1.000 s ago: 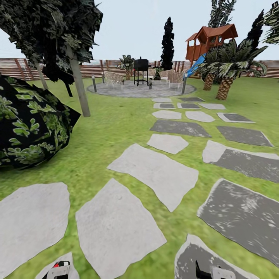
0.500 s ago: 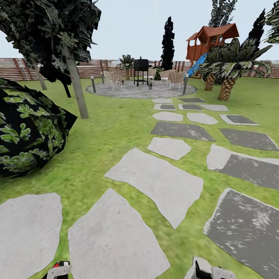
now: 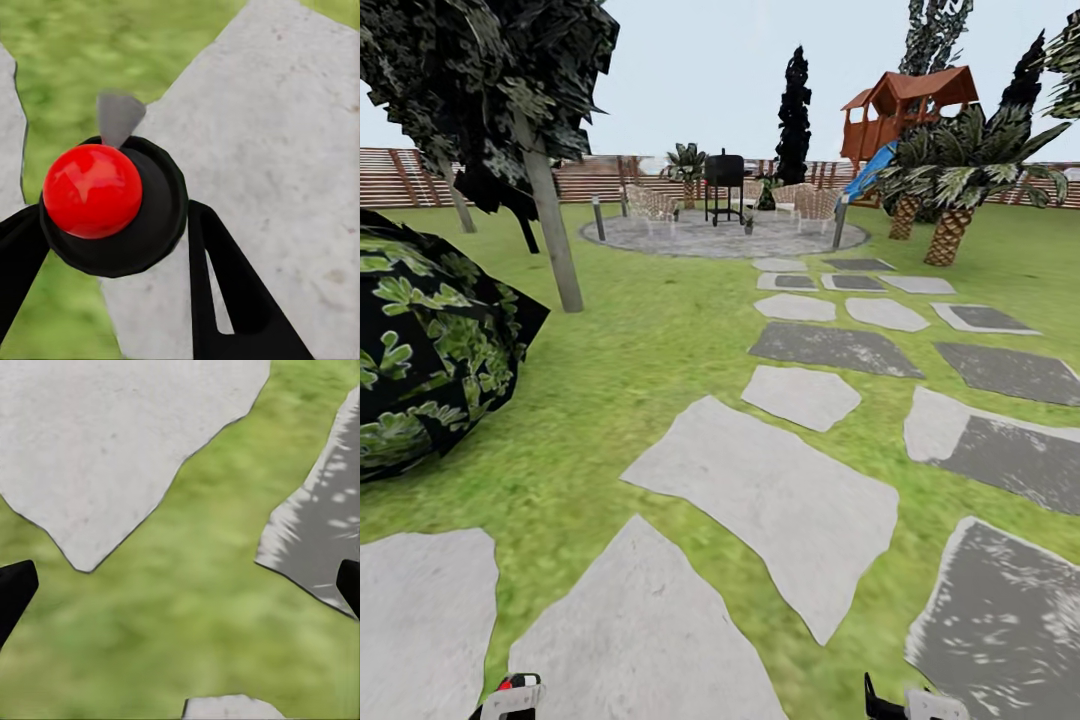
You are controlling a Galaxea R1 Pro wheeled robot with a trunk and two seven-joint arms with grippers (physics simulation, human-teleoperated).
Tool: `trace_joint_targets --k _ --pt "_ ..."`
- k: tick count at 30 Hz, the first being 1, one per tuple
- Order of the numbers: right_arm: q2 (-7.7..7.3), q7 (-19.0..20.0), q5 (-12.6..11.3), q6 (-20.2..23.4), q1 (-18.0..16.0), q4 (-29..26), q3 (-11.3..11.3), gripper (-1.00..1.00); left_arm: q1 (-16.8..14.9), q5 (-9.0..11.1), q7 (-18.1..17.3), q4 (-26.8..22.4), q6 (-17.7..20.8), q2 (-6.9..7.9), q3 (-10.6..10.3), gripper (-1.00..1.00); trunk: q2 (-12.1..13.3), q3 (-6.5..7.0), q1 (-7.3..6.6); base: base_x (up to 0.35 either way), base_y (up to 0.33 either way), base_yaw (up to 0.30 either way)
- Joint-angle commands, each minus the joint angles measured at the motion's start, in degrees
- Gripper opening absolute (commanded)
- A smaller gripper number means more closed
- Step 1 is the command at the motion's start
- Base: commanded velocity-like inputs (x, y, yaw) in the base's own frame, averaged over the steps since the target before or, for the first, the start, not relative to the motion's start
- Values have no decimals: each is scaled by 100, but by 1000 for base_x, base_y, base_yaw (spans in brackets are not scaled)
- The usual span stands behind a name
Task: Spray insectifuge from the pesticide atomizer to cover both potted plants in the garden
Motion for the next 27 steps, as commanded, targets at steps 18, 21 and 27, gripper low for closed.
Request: trace_joint_targets --k 18,21,27 --pt "0 -17 13 -15 -3 5 -4 100 -4 -8 -54 4 -14 -3 49 -100 -2 -5 2 340 0 0" --pt "0 -17 13 -15 -3 5 -4 100 -4 -8 -54 4 -14 -3 49 -100 -2 -5 2 340 0 0" --pt "0 -17 13 -15 -3 5 -4 100 -4 -8 -54 4 -12 -3 49 -100 -2 -5 2 340 0 0"
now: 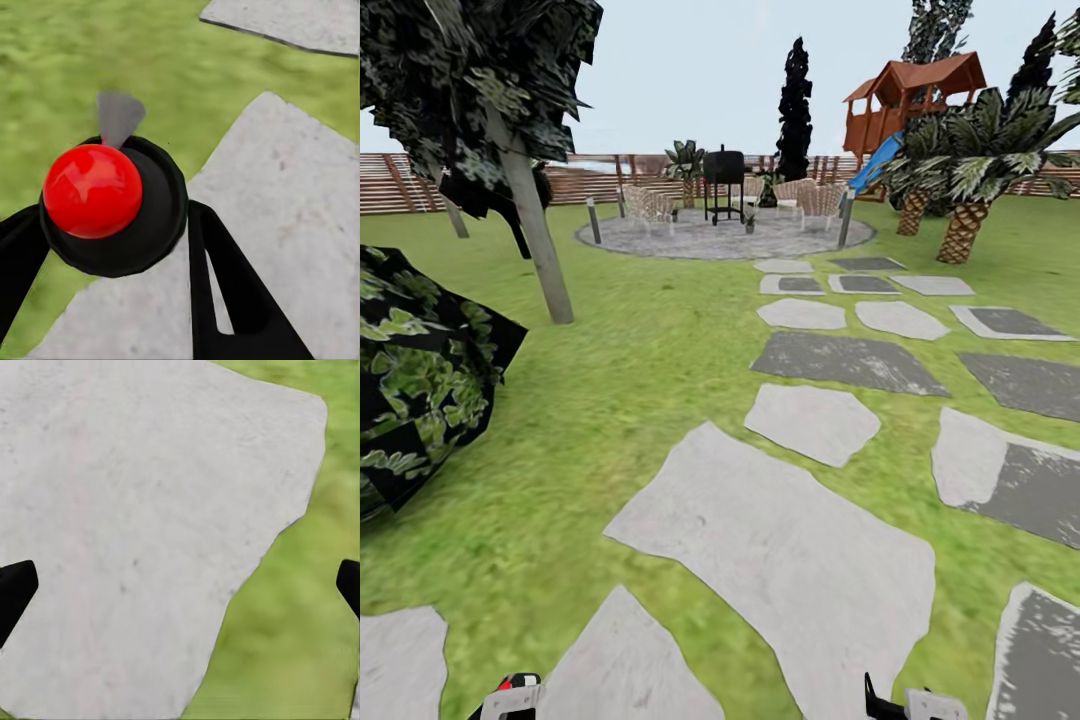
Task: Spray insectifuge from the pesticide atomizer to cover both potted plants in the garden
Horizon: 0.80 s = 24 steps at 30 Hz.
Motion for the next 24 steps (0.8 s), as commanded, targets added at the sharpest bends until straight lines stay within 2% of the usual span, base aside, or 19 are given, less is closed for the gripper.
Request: trace_joint_targets --k 1,24 --pt "0 -17 12 -15 -3 5 -5 100 -4 -8 -54 4 -14 -3 49 -100 -2 -5 2 340 0 0" --pt "0 -17 12 -15 -3 5 -5 100 -4 -8 -54 4 -15 -3 49 -100 -2 -5 2 340 0 0"
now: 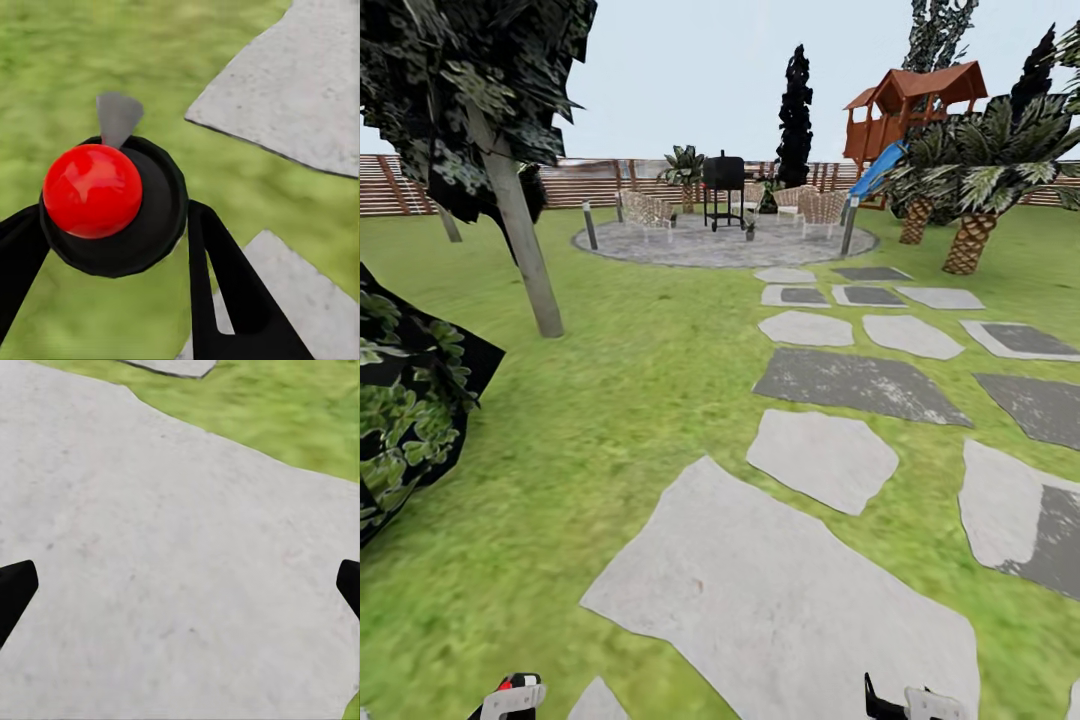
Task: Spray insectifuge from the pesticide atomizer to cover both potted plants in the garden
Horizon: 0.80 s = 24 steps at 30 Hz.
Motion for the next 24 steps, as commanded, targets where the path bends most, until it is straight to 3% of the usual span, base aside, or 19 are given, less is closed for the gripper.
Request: trace_joint_targets --k 1,24 --pt "0 -17 12 -15 -3 5 -4 100 -4 -8 -54 4 -14 -3 49 -100 -2 -5 2 340 0 0" --pt "0 -17 12 -15 -3 5 -4 100 -4 -10 -54 3 -14 -12 47 -100 -2 -5 2 340 0 0"
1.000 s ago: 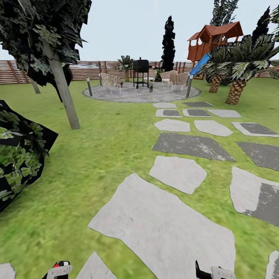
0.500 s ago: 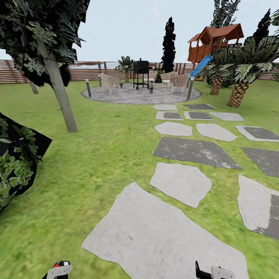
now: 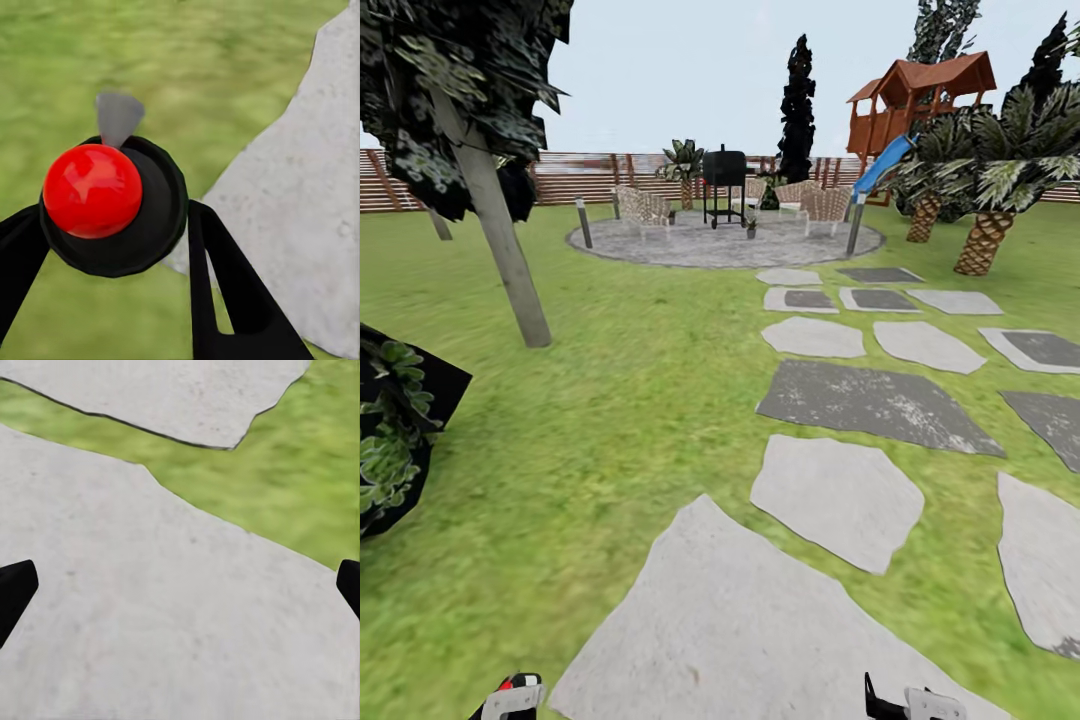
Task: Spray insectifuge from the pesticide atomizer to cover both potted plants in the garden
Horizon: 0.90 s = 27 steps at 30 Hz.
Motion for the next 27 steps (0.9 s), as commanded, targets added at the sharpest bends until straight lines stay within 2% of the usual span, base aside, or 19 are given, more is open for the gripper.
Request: trace_joint_targets --k 1,27 --pt "0 -17 12 -15 -3 5 -4 100 -4 -8 -54 5 -14 -3 47 -100 -2 -5 2 340 0 0" --pt "0 -17 12 -15 -3 5 -4 100 -4 -6 -54 0 -15 -3 42 -100 -2 -5 2 340 0 0"
